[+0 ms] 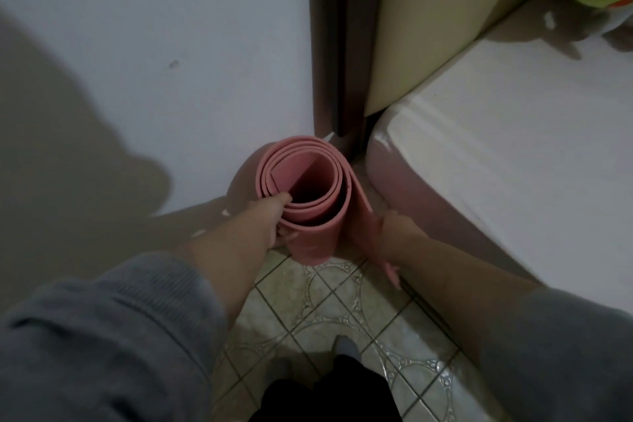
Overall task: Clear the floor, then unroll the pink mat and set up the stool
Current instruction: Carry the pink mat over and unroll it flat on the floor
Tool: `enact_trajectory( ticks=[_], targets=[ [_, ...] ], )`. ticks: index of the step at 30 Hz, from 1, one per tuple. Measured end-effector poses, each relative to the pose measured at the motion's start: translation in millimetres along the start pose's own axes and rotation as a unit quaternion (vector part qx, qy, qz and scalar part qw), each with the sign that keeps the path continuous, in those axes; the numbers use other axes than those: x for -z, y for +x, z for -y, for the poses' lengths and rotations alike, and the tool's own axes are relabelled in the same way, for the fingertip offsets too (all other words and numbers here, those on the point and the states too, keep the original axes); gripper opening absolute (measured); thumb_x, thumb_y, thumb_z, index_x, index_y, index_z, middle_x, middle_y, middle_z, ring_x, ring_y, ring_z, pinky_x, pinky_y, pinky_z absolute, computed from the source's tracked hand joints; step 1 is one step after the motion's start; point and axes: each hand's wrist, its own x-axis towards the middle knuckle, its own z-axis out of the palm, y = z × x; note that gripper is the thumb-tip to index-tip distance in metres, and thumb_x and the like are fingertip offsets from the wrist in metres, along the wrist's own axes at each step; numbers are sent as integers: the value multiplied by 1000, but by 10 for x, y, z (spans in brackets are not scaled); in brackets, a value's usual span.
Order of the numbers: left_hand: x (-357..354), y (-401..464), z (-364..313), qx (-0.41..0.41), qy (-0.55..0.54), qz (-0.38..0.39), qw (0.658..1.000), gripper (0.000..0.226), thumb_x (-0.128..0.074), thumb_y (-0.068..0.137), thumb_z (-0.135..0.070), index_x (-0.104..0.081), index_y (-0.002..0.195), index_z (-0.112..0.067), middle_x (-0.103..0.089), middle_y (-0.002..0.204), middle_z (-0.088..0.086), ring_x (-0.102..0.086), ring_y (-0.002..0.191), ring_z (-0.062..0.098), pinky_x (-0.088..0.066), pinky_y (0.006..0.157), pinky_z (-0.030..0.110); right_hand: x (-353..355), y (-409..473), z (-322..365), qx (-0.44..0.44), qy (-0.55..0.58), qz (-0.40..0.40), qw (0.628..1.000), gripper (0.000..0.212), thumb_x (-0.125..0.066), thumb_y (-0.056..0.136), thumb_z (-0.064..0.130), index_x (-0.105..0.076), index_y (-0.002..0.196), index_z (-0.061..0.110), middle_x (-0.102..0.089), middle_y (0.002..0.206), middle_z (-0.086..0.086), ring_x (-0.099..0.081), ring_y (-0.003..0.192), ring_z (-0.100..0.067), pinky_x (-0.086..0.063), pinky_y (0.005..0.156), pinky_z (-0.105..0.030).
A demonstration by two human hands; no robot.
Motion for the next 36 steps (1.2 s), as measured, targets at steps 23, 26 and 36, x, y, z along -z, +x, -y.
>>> enact_trajectory(
  ticks=[23, 26, 36],
  targets=[
    [42, -1138, 1032, -153, -55, 184, 969, 58, -48, 79, 4, -55, 122, -35, -74, 101, 5, -73, 87, 24, -57, 66, 34, -354, -576, -15, -147, 550, 39, 821, 75, -78, 70, 27, -31, 126, 9, -54, 97, -23, -65, 65, -38, -53, 43, -45],
    [79, -1411, 1219, -148, -48, 180, 971, 61, -47, 80, 8, -53, 123, -34, -75, 94, 5, -73, 82, 24, -57, 63, 34, -337, -961, -164, -109, 511, 58, 851, 37, -62, 79, 12, -48, 113, 3, -61, 85, -25, -66, 48, -35, -53, 42, -40],
    [511, -2368, 1583, -149, 95, 115, 978, 65, -65, 71, -17, -27, 123, -28, -58, 108, 16, -63, 72, 28, -54, 47, 34, -759, -2630, -715, -34, 545, -69, 835, 34, -49, 79, 8, -53, 111, 17, -62, 103, -23, -65, 64, -37, -55, 48, -39]
  ],
)
